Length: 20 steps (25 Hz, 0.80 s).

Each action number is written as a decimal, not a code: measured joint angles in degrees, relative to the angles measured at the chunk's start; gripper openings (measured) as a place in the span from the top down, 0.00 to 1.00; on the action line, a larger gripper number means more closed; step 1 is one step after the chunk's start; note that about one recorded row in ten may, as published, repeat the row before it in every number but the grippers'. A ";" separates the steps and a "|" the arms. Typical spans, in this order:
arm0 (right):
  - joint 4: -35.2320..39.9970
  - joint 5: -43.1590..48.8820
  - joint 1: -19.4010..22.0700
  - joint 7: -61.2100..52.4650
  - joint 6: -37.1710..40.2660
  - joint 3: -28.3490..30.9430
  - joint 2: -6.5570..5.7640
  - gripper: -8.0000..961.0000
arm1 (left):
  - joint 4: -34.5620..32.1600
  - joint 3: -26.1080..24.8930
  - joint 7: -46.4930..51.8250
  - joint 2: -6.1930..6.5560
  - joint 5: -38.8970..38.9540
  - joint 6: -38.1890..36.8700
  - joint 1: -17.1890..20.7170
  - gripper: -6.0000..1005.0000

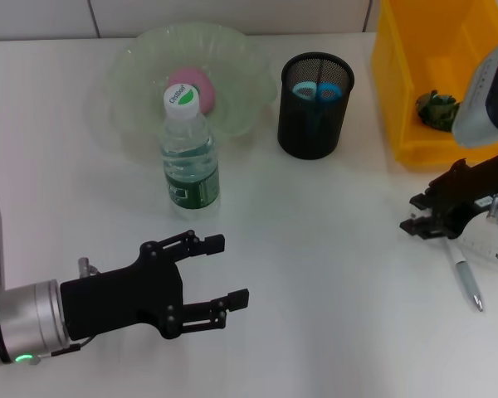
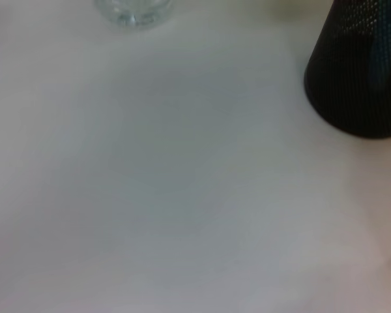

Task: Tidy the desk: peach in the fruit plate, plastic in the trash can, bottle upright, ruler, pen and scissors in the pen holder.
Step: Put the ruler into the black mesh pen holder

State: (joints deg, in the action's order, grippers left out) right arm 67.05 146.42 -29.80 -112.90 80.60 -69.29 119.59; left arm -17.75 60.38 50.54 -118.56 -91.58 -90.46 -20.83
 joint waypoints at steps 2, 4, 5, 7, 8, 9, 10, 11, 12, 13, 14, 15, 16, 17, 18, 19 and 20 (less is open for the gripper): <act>2.58 -4.84 0.78 2.30 2.96 5.87 -0.19 0.60 | 0.00 0.00 0.00 0.00 0.00 -0.10 0.10 0.17; 3.62 -7.95 1.07 3.77 4.89 9.38 -0.31 0.60 | 0.00 0.00 0.00 0.00 0.00 -0.15 0.16 0.17; 4.24 -10.90 1.28 5.02 6.60 12.25 -0.39 0.60 | 0.00 0.00 0.00 0.00 0.00 -0.16 0.22 0.17; 4.98 -21.44 1.98 9.16 11.22 21.91 -0.56 0.60 | 0.00 0.00 0.00 0.00 0.00 -0.16 0.22 0.17; 4.98 -21.44 1.98 9.16 11.22 21.91 -0.56 0.60 | 0.00 0.00 0.00 0.00 0.01 -0.18 0.27 0.17; 4.57 -25.15 2.31 10.28 12.08 24.90 -0.57 0.60 | 0.00 0.01 0.00 0.00 0.01 -0.18 0.27 0.17; 4.02 -28.34 2.58 11.09 12.38 27.01 -0.57 0.60 | 0.00 0.05 0.00 0.00 0.00 -0.20 0.27 0.17; 2.65 -32.15 2.90 12.18 12.40 29.05 -0.58 0.60 | 0.00 0.05 0.00 0.00 0.00 -0.20 0.27 0.17; -1.19 -39.39 3.31 14.76 11.94 31.62 -0.59 0.59 | 0.00 0.07 0.00 0.00 0.00 -0.25 0.27 0.17; -1.19 -39.39 3.31 14.76 11.94 31.62 -0.59 0.59 | 0.00 0.07 0.00 0.00 0.00 -0.25 0.27 0.17; -3.95 -42.73 3.36 16.40 11.33 32.15 -0.59 0.59 | 0.00 0.06 0.00 0.00 0.00 -0.27 0.25 0.17; -6.94 -45.85 3.32 18.12 10.58 32.40 -0.53 0.59 | 0.00 0.06 0.00 0.00 0.00 -0.27 0.25 0.17; -9.65 -48.33 3.15 19.94 9.44 32.45 -0.50 0.59 | 0.00 0.06 0.00 0.00 0.00 -0.27 0.25 0.17; -16.68 -54.26 2.48 25.42 6.91 32.25 -0.36 0.59 | 0.00 0.19 -0.04 -0.02 0.00 -0.15 0.11 0.17; -16.68 -54.26 2.48 25.42 6.91 32.25 -0.36 0.59 | 0.00 0.23 -0.05 -0.04 0.00 -0.13 0.07 0.17; -20.25 -57.40 1.92 28.57 5.96 32.12 -0.36 0.59 | 0.00 0.28 -0.07 -0.06 0.00 -0.08 0.05 0.17; -24.51 -60.76 1.26 32.05 5.16 31.96 -0.39 0.59 | 0.00 0.28 -0.07 -0.06 0.00 -0.08 0.05 0.17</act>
State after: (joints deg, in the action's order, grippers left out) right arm 42.55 85.66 -28.54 -80.84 85.76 -37.33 119.19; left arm -17.75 60.66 50.46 -118.62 -91.58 -90.54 -20.78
